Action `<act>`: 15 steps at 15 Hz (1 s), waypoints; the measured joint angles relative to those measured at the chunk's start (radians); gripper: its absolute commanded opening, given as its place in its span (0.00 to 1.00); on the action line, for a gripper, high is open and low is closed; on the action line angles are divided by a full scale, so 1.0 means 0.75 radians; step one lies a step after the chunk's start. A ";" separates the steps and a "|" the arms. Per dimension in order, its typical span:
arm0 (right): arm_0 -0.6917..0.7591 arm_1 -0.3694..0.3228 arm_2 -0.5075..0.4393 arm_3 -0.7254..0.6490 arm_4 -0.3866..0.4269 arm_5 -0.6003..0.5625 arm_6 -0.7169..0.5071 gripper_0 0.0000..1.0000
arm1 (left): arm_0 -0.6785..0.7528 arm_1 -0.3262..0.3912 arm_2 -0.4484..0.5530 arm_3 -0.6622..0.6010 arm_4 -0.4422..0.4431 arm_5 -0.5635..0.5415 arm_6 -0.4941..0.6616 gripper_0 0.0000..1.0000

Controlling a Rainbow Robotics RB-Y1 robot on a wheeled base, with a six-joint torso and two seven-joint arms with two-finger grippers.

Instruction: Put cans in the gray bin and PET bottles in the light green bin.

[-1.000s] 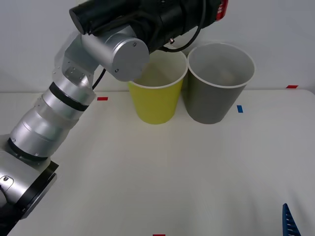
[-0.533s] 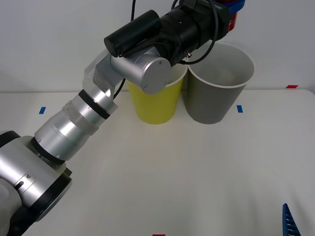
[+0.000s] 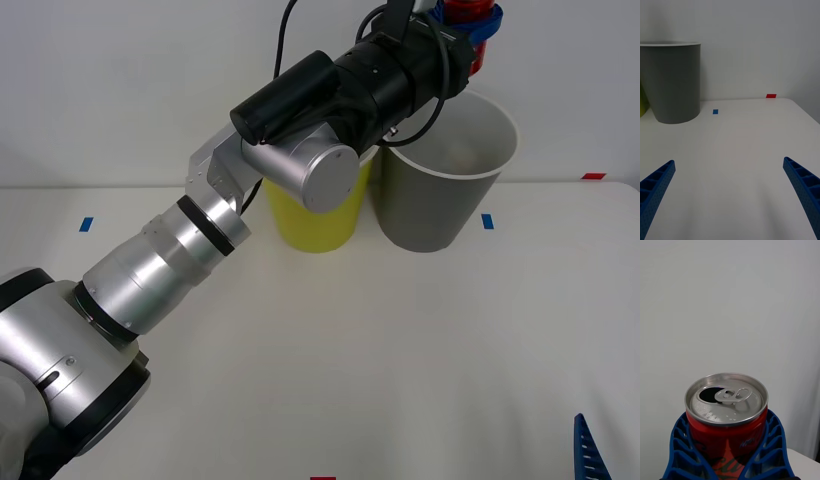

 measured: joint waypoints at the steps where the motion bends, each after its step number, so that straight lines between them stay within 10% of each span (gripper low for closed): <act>1: 0.000 0.000 0.000 0.000 0.000 0.000 0.000 1.00 | 0.000 -0.004 -0.001 0.000 0.001 -0.001 0.002 0.00; 9: 0.000 0.000 0.000 0.000 0.000 0.000 0.000 1.00 | 0.000 -0.001 -0.048 0.002 0.011 -0.025 0.025 0.00; 11: 0.000 0.000 0.000 0.000 0.000 0.000 0.000 1.00 | 0.000 0.007 -0.047 0.003 0.010 -0.026 0.025 0.90; 15: 0.000 0.000 0.000 0.000 0.000 0.000 0.000 1.00 | 0.000 0.033 -0.044 -0.002 0.016 -0.030 0.034 1.00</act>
